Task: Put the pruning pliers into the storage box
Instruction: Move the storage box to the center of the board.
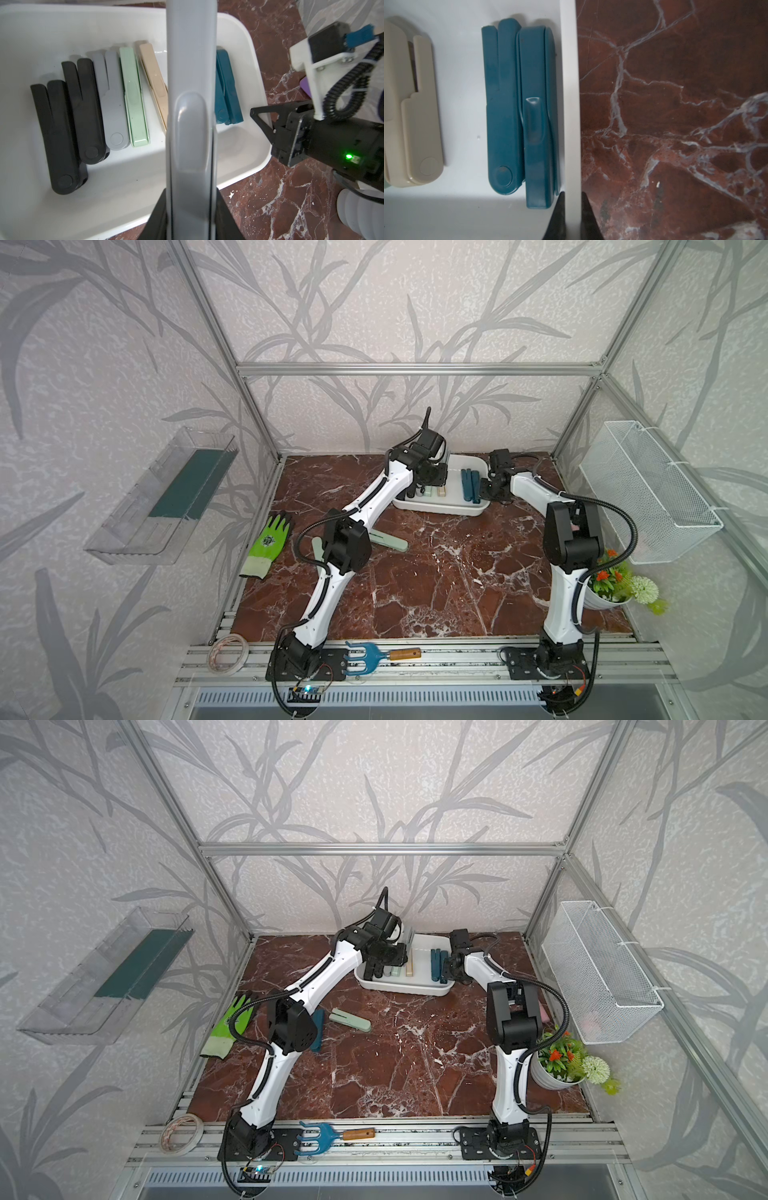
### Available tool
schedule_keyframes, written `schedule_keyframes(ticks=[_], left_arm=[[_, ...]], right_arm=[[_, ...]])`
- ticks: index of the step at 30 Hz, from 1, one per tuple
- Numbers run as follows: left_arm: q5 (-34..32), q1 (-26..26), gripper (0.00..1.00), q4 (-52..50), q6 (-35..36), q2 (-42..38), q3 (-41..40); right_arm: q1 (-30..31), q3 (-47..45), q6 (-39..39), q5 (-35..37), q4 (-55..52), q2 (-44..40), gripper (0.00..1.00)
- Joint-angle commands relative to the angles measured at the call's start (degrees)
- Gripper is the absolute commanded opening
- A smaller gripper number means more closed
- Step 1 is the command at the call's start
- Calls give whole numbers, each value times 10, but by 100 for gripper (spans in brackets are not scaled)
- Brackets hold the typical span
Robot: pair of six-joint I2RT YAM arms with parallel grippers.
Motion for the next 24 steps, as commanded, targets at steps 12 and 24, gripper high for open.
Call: schedule_keyframes(ticks=[12,24], left_arm=[[-19,-39,10,90,-85,-67,-136],[-99,-85,8,126,-202,-58,-209]], right_arm=[[43,-164,38,-12,12,-145,2],[74,-217,102,-4,22,-217,3]])
